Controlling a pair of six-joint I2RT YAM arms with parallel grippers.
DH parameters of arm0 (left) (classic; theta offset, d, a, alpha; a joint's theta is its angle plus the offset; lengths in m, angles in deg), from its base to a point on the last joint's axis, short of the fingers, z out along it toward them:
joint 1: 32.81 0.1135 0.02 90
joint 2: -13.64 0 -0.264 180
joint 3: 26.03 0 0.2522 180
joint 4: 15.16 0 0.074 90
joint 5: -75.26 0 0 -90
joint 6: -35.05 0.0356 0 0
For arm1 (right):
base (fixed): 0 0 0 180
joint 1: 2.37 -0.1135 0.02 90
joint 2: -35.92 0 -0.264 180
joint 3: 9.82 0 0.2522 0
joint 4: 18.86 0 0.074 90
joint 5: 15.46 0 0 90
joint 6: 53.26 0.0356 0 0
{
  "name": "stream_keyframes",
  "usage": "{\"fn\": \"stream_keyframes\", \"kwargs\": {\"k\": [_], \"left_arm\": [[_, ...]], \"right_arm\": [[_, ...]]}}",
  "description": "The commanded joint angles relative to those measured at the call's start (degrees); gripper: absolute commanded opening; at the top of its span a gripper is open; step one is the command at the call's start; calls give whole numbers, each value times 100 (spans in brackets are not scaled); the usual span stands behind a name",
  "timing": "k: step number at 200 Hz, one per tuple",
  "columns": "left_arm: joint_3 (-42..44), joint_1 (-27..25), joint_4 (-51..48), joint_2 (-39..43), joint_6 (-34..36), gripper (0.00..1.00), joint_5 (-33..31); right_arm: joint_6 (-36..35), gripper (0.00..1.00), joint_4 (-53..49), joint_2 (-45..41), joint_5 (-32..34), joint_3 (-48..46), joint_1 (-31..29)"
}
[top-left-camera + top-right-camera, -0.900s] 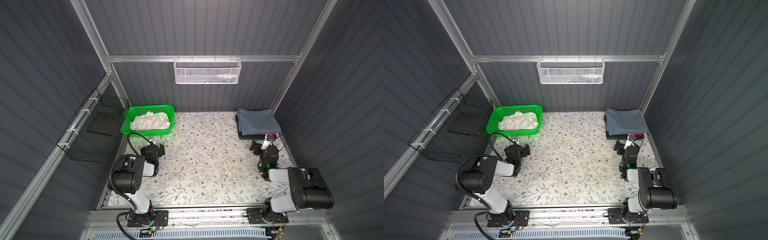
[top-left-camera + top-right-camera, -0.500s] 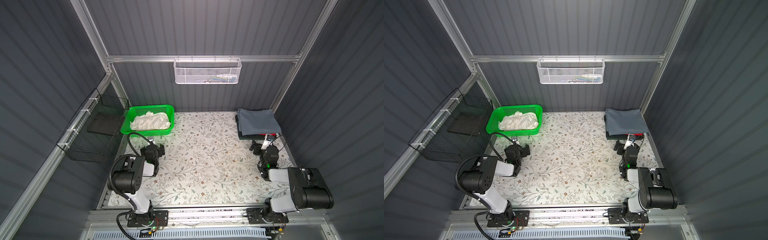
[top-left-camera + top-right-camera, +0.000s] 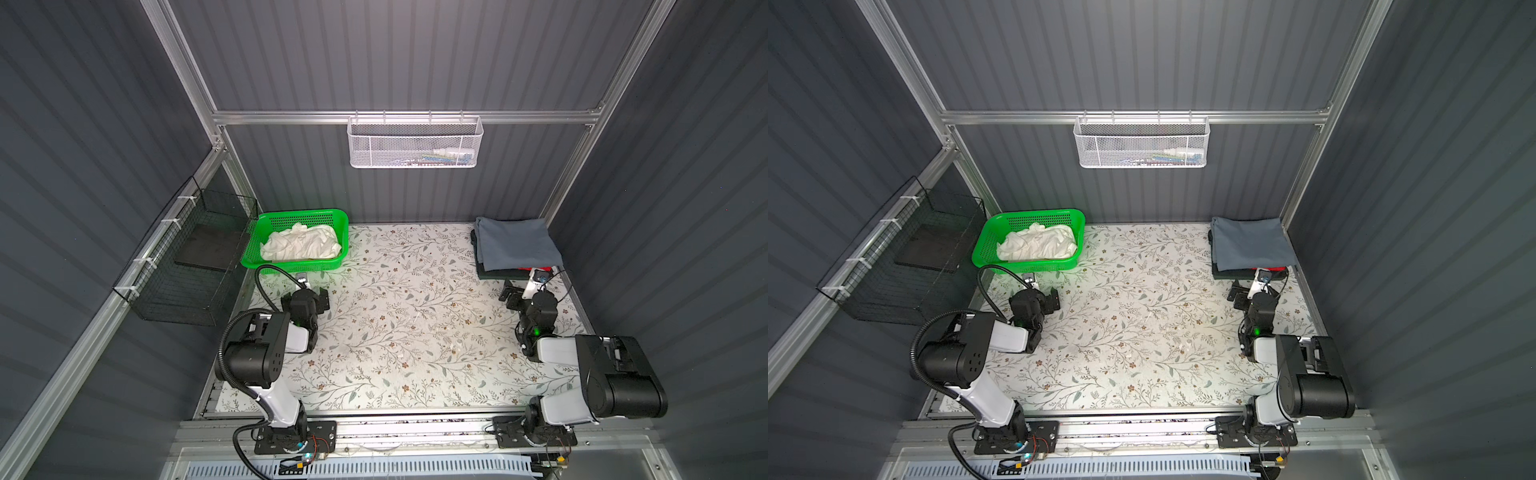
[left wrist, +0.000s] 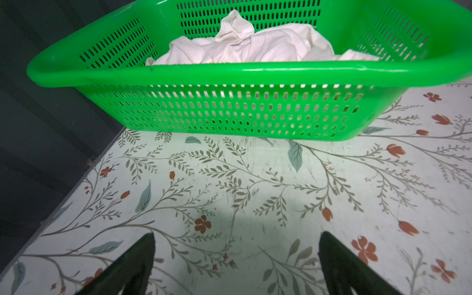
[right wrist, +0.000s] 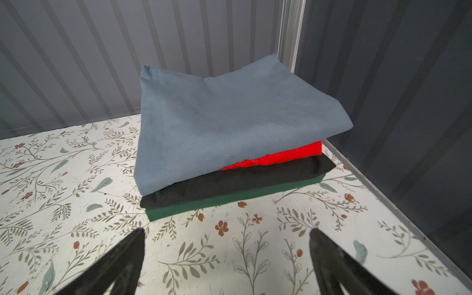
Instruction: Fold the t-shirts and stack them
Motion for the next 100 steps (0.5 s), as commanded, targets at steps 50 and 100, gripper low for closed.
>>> {"fn": "stream_keyframes", "kwargs": {"k": [50, 100], "left_arm": [[-39, -28, 22, -20, -72, 100, -41], [-223, -362, -905, 604, 301, 100, -149]], "right_arm": [[5, 99, -89, -26, -113, 10, 13], [-39, 99, -28, -93, -170, -42, 5]]}}
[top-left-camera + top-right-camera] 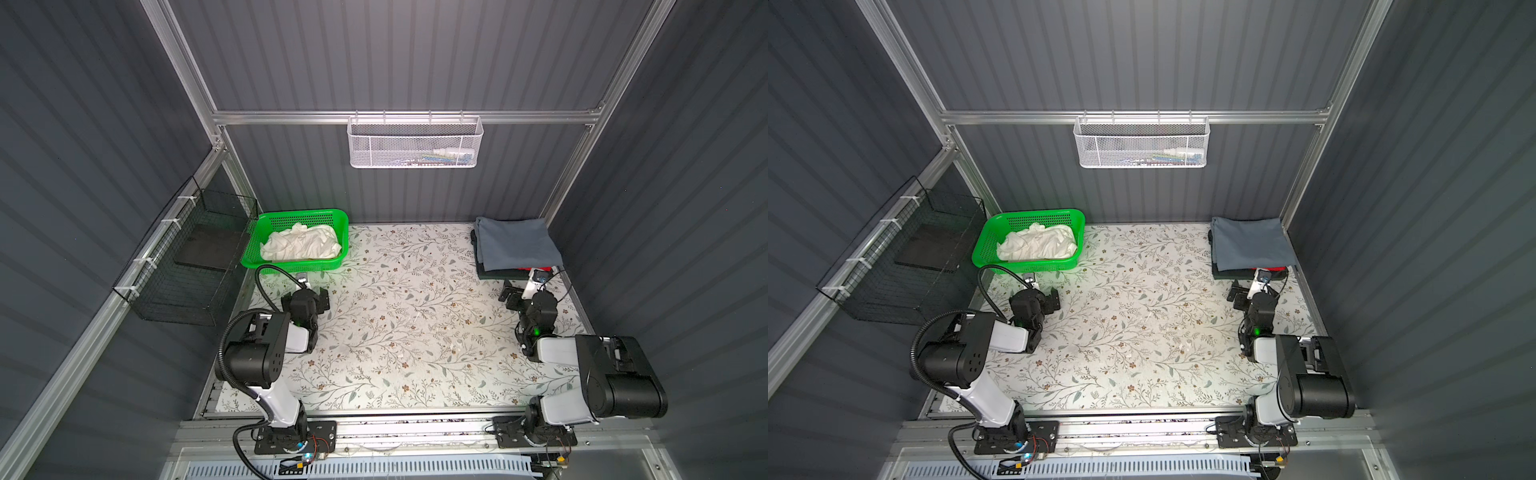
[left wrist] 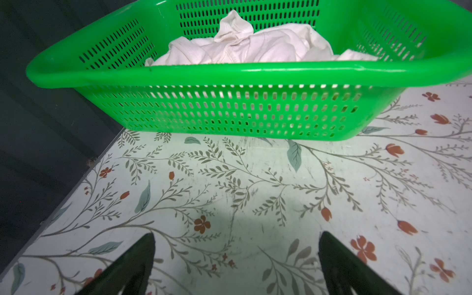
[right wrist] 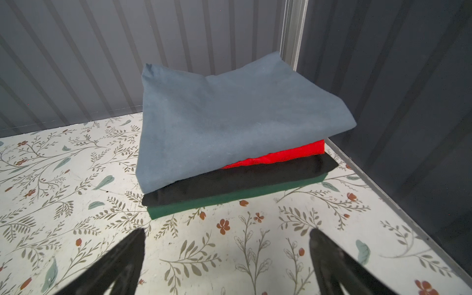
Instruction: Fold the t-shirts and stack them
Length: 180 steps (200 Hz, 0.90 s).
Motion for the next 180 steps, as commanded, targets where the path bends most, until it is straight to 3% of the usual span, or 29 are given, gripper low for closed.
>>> {"fn": "stream_keyframes", "kwargs": {"k": [1, 11, 34, 48, 61, 85, 98, 117, 137, 155, 180], "left_arm": [[-259, -305, -870, 545, 228, 100, -195], [-381, -449, -1352, 790, 86, 100, -489], [-59, -885, -1314, 1480, 57, 100, -804], [-223, -1303, -2088, 1953, 15, 100, -994], [-544, -1744, -2959, 2332, -214, 100, -1487], [-1162, -2124, -4269, 2883, -830, 100, -1936], [-1731, -2125, -5176, 2928, -1473, 100, -2383], [-2782, -2123, -6226, 2484, -1610, 100, -2596], [-4364, -2114, -7503, 1350, -1600, 100, -2602], [-5801, -1951, -8657, 278, -1855, 100, -2604], [-6897, -1466, -9038, -656, -2067, 100, -1658]], "right_arm": [[-43, 99, -30, -107, -113, -33, -2], [-49, 99, -565, -398, 24, 111, -59], [173, 99, -1925, -1075, 687, 514, -103], [259, 99, -2196, -1406, 927, 533, -178], [937, 99, -2885, -1884, 1136, 718, -174], [1970, 99, -4234, -2666, 745, 1107, -174], [2279, 99, -4787, -3030, 109, 1238, -182], [2593, 99, -5101, -3562, -503, 1085, -208], [2753, 99, -5606, -4070, -823, 965, -219], [2615, 99, -6573, -4385, -220, 1130, -438], [2366, 99, -7289, -4661, 56, 1232, -522]]}}
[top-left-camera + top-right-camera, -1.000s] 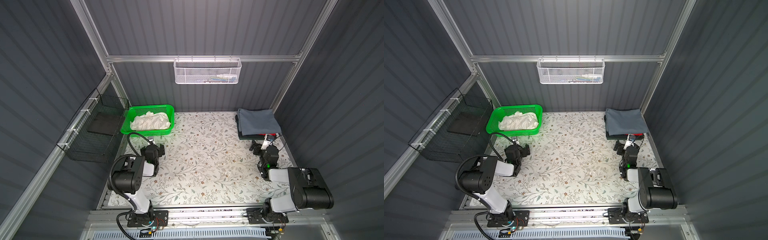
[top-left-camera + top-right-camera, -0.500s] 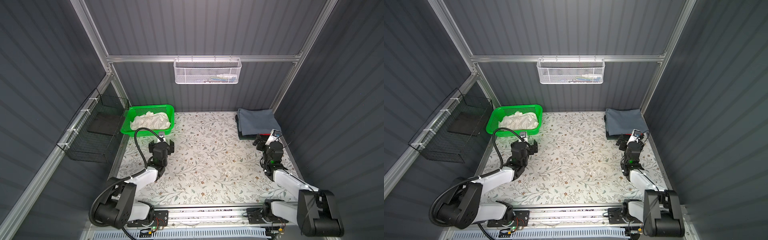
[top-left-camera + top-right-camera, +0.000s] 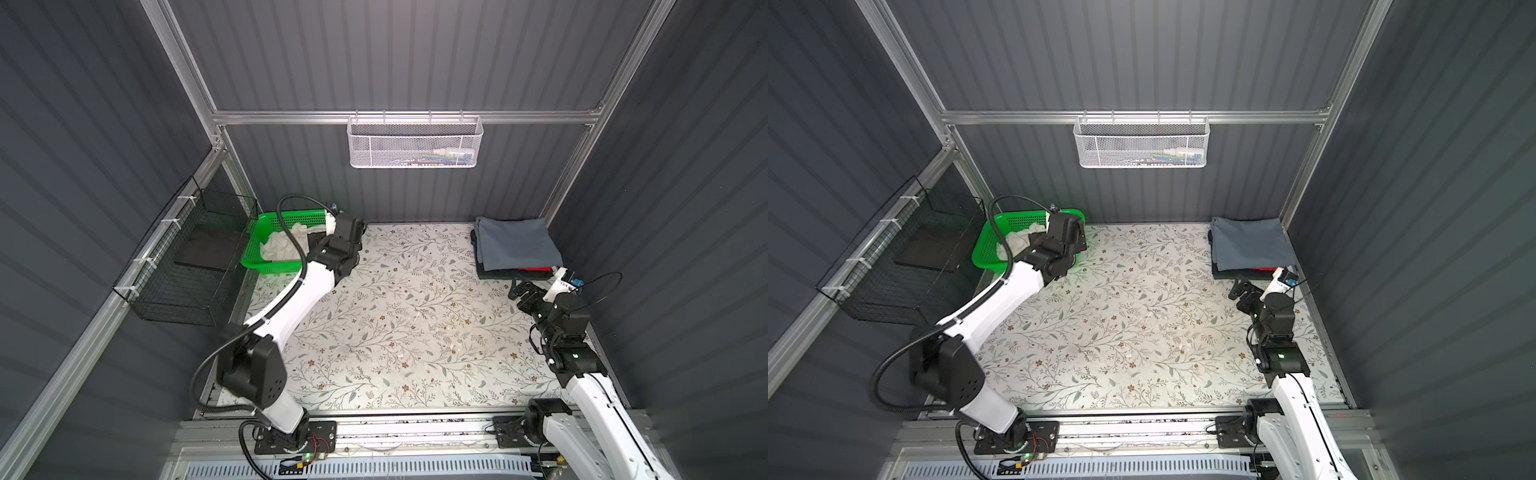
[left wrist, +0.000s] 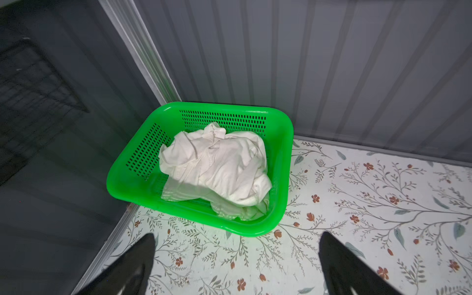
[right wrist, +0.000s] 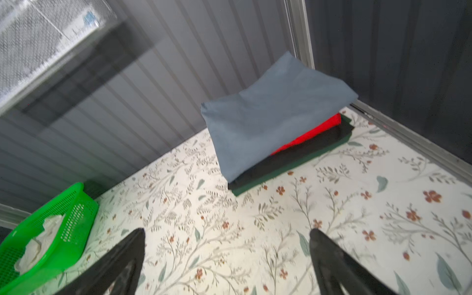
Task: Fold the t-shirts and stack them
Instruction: 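Reach the left gripper into the green basket and grasp the white t-shirt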
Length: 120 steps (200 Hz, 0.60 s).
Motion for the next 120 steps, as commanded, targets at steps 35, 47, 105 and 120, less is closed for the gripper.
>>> {"fn": "stream_keyframes", "kwargs": {"k": [35, 47, 105, 120], "left_arm": [[-2173, 1087, -1854, -1834, -495, 100, 1543], [-2642, 1204, -1987, -2214, -427, 100, 1565], [-4018, 1819, -2461, -3783, -610, 100, 2240], [-4130, 1855, -2478, -4050, -555, 100, 2258]], "right_arm": [[194, 99, -1743, -598, 351, 168, -70], [365, 99, -1758, -731, 293, 146, -67], [737, 99, -1846, -965, 107, -1, -58], [763, 99, -1952, -835, 60, 71, -57]]}}
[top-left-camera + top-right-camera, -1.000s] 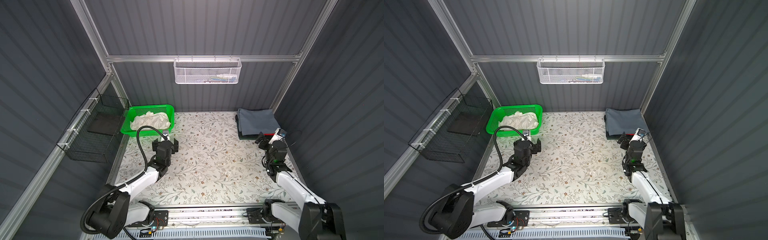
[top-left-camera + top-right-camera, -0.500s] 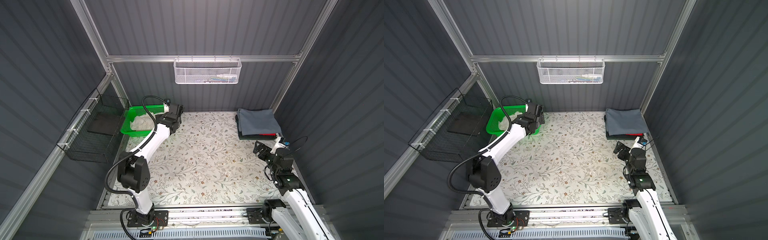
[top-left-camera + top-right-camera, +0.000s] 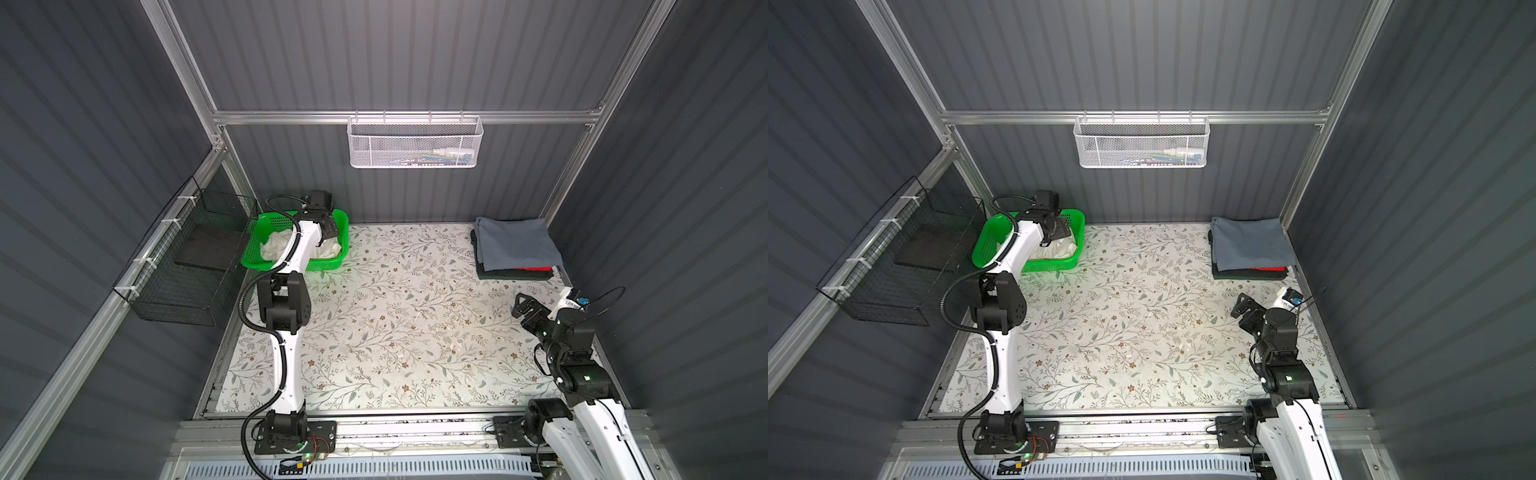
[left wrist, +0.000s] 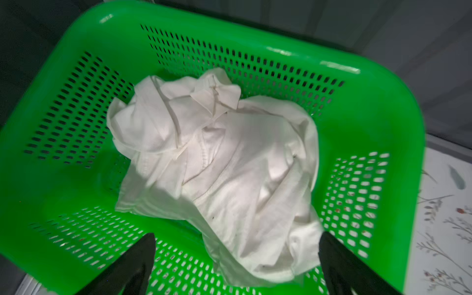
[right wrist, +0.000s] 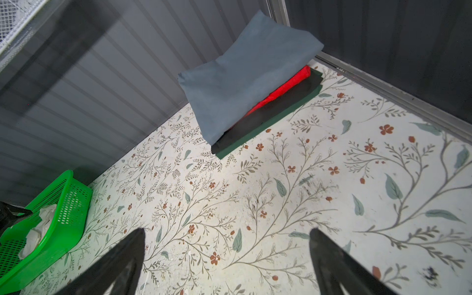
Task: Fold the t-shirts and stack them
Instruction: 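Reach the left gripper into the green basket and grasp the white t-shirt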
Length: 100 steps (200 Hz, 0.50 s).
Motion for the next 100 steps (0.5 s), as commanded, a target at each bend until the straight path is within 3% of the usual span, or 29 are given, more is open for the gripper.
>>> {"fn": "stream_keyframes", "kwargs": {"k": [1, 32, 42, 92, 96, 100], "left_arm": [[-249, 67, -405, -453, -73, 100, 349], [-127, 106, -189, -735, 60, 99, 517], [-106, 107, -133, -804, 126, 93, 526], [-156, 107, 31, -706, 491, 11, 321], [-182, 107, 1, -651, 504, 0, 241], [-205, 103, -19, -566, 513, 0, 170]], "right_arm": [[160, 99, -295, 155, -86, 71, -2], [256, 99, -563, 420, -3, 170, -2], [234, 99, -591, 474, -39, 194, -2], [-73, 99, -900, 778, -153, 437, 5], [-47, 99, -889, 804, -200, 428, 2], [-16, 99, -868, 822, -254, 415, 6]]}}
